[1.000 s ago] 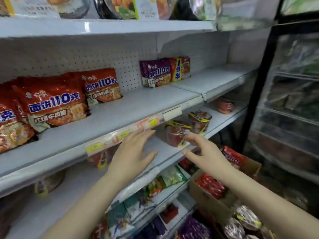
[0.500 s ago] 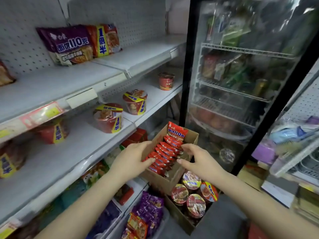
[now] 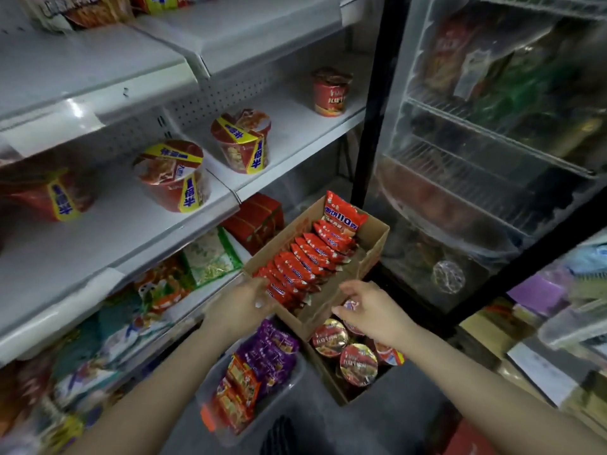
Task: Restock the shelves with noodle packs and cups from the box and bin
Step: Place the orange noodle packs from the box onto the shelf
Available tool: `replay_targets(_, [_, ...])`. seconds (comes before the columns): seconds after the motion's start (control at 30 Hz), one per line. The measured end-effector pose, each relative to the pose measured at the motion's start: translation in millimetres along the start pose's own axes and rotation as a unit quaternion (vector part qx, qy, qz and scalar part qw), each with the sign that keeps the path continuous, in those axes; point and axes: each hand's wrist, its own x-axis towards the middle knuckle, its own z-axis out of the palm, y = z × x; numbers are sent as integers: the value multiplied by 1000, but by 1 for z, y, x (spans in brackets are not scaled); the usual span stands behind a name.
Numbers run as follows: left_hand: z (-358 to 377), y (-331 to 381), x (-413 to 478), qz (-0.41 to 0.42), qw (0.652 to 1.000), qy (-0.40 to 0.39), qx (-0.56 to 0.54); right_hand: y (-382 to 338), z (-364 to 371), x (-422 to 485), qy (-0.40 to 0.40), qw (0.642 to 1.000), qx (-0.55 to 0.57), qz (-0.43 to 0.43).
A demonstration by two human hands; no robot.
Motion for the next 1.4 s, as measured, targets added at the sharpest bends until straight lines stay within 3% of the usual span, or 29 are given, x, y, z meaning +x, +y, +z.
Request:
replay_targets(0.4, [72,-83,135,-56,992,-86,-73,25,76,168,-108,992,2,62])
replay_targets(0.6, [119,-121,195,-77,987,-85,-114,59,149,262,-152,985,-31,75])
replay_targets(0.8, [155,-140,215,-97,984,-29,-149,85,213,296,-171,976,-101,88])
replay_targets(1.1, [162,-145,215,-79,983,3,-166,89,228,299,-98,980,-144,93])
replay_targets(1.4, [124,-129,204,-85,975,-23,-202,67,149,275,-25,989,-143,22])
